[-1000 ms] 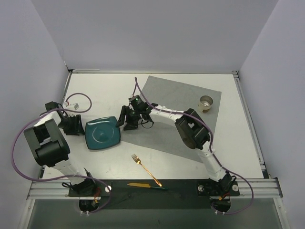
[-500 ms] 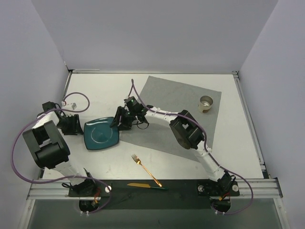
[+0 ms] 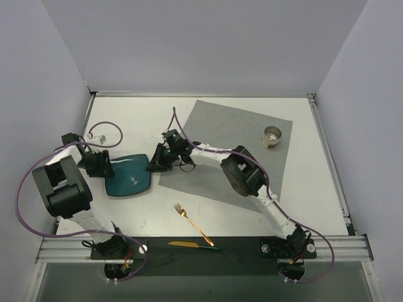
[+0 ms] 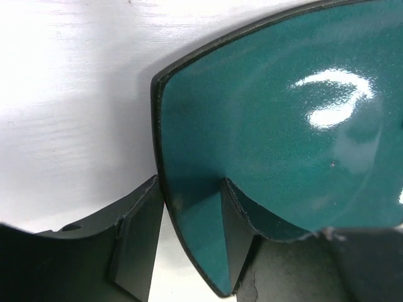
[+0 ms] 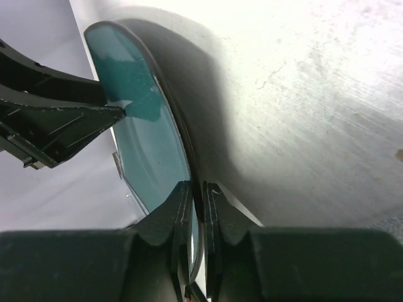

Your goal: Set the dinner table for one person

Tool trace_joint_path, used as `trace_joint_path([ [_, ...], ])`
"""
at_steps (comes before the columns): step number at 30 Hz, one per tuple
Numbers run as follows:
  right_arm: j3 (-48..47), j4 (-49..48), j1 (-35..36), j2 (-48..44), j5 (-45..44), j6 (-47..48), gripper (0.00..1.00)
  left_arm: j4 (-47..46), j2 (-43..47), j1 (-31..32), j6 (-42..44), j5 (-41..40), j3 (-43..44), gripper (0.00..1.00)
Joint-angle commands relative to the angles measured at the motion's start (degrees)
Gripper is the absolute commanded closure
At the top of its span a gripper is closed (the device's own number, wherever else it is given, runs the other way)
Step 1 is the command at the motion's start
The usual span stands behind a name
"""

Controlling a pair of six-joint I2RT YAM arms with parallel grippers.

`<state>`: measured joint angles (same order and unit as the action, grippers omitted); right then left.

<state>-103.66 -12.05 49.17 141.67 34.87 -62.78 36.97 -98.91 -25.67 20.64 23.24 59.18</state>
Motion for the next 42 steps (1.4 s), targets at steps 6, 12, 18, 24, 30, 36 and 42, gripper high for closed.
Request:
trace_joint_path([
  [6,4.41,1.16,-0.03,-12.01,-5.42,7.05,1.0,7.05,4.08,-5.26,2.65,5.66,7.17,0.48],
  [12,12.16,-2.01,-1.7,-23.79,-8.77,9.61,1.0,10.31,6.89,-6.67,4.05,7.52,10.34,0.47],
  [18,15.93,-5.08,-4.34,-29.78,-8.68,8.56,1.0,10.23,7.86,-6.58,3.61,8.31,10.26,0.47],
  [24,22.5,-7.45,-8.2,-35.04,-8.59,7.42,1.0,10.4,8.03,-6.58,3.79,8.22,9.47,0.47],
  [30,36.83,-10.89,-17.24,-47.43,-8.59,7.5,1.0,11.19,9.09,-5.01,4.49,8.4,9.03,0.47],
  [36,51.79,-10.97,-27.87,-60.0,-7.45,8.73,1.0,10.32,9.97,0.26,3.62,6.9,8.06,0.45],
  [42,59.71,-10.36,-35.8,-65.03,-5.79,10.49,1.0,9.96,10.49,5.53,1.95,5.94,8.5,0.45],
])
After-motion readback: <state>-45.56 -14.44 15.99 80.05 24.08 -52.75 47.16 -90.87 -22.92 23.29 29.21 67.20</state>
